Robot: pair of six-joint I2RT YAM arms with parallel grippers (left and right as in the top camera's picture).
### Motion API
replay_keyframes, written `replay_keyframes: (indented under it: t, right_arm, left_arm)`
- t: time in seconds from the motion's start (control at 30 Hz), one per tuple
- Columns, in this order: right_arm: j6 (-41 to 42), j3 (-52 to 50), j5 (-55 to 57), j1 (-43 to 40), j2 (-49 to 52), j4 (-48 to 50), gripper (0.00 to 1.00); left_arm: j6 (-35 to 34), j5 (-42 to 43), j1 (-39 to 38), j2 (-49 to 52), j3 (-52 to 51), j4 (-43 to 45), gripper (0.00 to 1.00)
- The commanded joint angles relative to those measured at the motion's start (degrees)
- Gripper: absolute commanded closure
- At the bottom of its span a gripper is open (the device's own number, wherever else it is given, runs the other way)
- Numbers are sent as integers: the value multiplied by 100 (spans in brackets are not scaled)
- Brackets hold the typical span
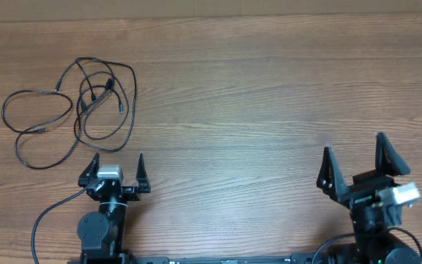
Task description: Untangle cables
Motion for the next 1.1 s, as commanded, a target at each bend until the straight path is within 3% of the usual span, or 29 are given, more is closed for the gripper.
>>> replay_keyframes:
  t: [0.0,0.37,0.63,0.8,1.07]
  right_arm:
    - [-402,-319,181,55,-76,142,0]
    - [-382,-1003,238,61,-76,-181,0]
    - [-350,-1001,291,68,-76,-2151,0]
    - [-872,-1001,522,70,-81,-2144,0]
    - [-916,-1001,540,70,-81,-2142,0]
  left_arm:
    - [87,-35,24,-61,-22,-13,0]
    - [87,-35,24,-61,-22,-13,0]
    - [87,-35,24,-61,-22,-13,0]
    - [87,-35,24,-61,-22,-15,0]
    - [87,-35,24,-61,-22,-13,0]
